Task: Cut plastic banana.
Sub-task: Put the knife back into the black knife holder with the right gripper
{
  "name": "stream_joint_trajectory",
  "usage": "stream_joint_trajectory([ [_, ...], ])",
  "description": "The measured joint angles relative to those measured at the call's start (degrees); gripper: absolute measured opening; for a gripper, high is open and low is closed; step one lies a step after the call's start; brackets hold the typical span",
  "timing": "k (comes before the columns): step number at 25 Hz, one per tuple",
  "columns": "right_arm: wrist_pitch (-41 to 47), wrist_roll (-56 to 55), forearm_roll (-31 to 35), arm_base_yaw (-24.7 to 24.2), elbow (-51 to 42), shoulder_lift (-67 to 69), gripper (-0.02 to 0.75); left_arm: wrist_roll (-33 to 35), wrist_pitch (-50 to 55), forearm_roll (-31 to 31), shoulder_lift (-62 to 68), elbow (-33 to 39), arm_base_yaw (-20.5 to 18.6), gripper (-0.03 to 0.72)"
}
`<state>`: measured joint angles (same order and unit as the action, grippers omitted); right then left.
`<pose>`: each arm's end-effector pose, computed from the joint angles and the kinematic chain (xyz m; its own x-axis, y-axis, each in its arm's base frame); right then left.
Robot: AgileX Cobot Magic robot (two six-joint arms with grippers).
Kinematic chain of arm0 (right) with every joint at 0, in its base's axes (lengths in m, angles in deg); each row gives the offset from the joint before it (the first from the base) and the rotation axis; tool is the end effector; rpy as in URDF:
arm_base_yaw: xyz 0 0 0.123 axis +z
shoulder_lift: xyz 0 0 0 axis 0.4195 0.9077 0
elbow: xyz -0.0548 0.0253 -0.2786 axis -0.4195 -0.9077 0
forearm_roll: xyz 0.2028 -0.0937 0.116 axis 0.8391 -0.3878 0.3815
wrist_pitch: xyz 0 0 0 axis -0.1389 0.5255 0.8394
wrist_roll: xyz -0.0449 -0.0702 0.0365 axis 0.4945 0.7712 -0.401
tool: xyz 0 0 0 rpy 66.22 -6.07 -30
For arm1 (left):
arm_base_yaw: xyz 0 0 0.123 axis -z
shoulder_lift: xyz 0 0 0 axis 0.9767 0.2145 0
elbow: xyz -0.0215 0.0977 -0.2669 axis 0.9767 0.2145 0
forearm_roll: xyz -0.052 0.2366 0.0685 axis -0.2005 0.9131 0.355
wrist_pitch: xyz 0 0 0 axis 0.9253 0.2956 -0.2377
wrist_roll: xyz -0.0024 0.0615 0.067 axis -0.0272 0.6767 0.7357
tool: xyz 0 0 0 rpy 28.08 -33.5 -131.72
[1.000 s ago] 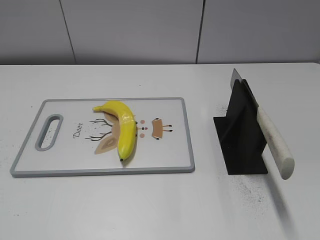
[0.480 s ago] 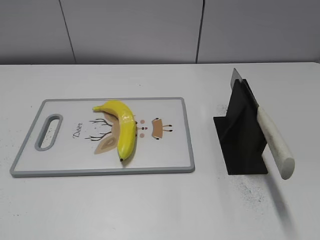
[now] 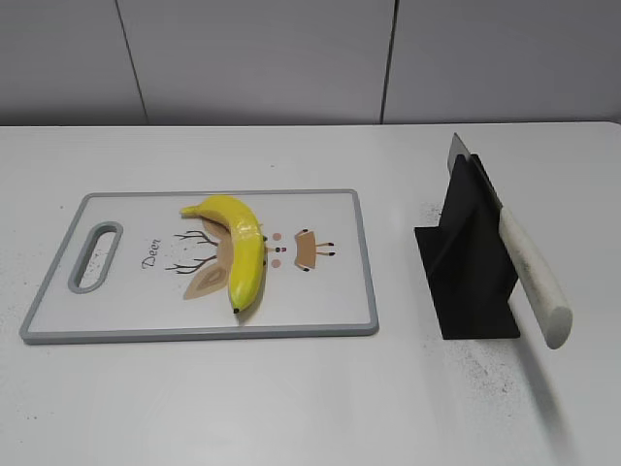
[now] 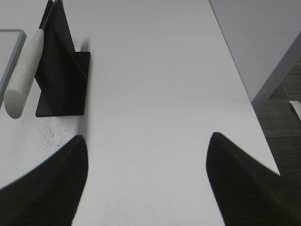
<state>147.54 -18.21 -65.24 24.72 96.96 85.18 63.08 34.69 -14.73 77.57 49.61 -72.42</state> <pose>-0.0056 0.0000 0.2797 -0.4298 0.0220 -0.9027 0.0105 0.9998 0.0193 -0.0028 0.0002 0.2686 -0.4899 0.1690 -0.8553 0.1525 0.9825 0.1068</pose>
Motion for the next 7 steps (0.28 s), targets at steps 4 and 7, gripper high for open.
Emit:
stream_joint_trajectory([
  [4, 0.00, 0.00, 0.00, 0.00, 0.00, 0.00, 0.593, 0.00, 0.00, 0.00, 0.00, 0.00, 0.00, 0.513],
  [7, 0.00, 0.00, 0.00, 0.00, 0.00, 0.00, 0.593, 0.00, 0.00, 0.00, 0.00, 0.00, 0.00, 0.512],
])
